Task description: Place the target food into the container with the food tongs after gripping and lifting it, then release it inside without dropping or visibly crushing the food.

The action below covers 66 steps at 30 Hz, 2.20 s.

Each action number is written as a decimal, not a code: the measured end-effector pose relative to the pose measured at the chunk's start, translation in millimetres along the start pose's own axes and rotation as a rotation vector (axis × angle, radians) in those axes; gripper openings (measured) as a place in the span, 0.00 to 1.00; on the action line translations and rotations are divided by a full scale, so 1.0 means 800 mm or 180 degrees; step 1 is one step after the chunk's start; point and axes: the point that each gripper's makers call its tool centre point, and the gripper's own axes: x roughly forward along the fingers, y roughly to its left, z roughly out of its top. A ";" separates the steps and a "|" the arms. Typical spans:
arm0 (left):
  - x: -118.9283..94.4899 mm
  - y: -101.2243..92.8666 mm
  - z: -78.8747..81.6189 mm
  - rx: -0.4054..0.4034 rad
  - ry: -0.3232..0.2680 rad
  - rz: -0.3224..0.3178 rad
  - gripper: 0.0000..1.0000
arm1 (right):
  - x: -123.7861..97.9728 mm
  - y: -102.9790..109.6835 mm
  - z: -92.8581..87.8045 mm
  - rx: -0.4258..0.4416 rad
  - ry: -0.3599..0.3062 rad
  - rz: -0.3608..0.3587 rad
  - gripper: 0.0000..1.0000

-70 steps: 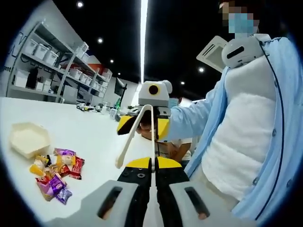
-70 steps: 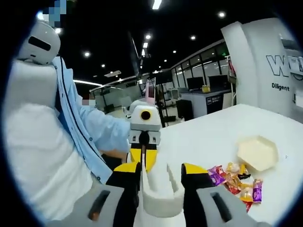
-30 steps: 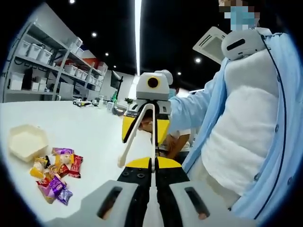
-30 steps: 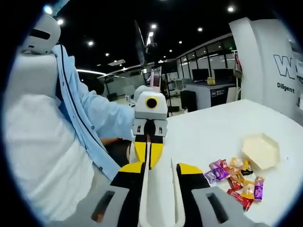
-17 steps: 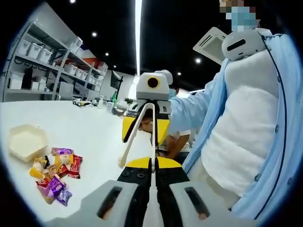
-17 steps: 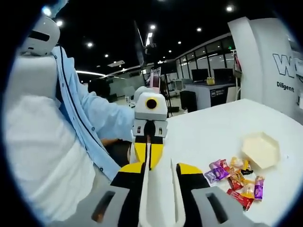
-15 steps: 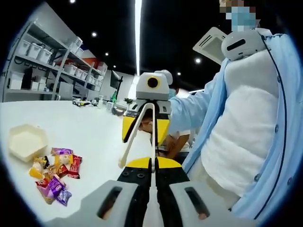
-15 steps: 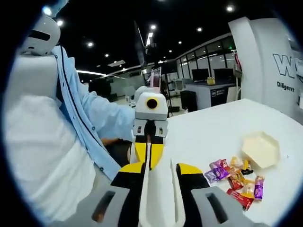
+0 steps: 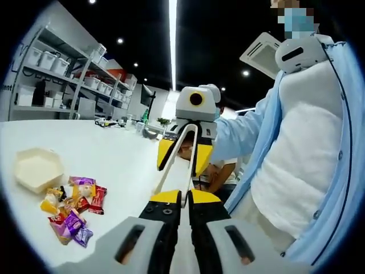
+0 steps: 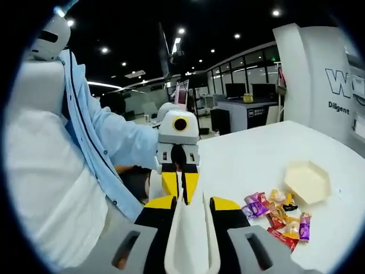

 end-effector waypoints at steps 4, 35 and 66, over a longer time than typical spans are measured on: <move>-0.008 0.009 0.001 0.0020 0.0002 0.0139 0.05 | -0.002 -0.008 0.002 -0.0013 -0.0064 -0.0111 0.17; -0.064 0.074 -0.005 0.0222 0.0033 0.1267 0.11 | -0.018 -0.067 0.000 0.0048 -0.0453 -0.0848 0.17; -0.089 0.097 -0.019 0.0397 0.0206 0.1903 0.19 | -0.017 -0.098 -0.029 0.0154 -0.0354 -0.1033 0.17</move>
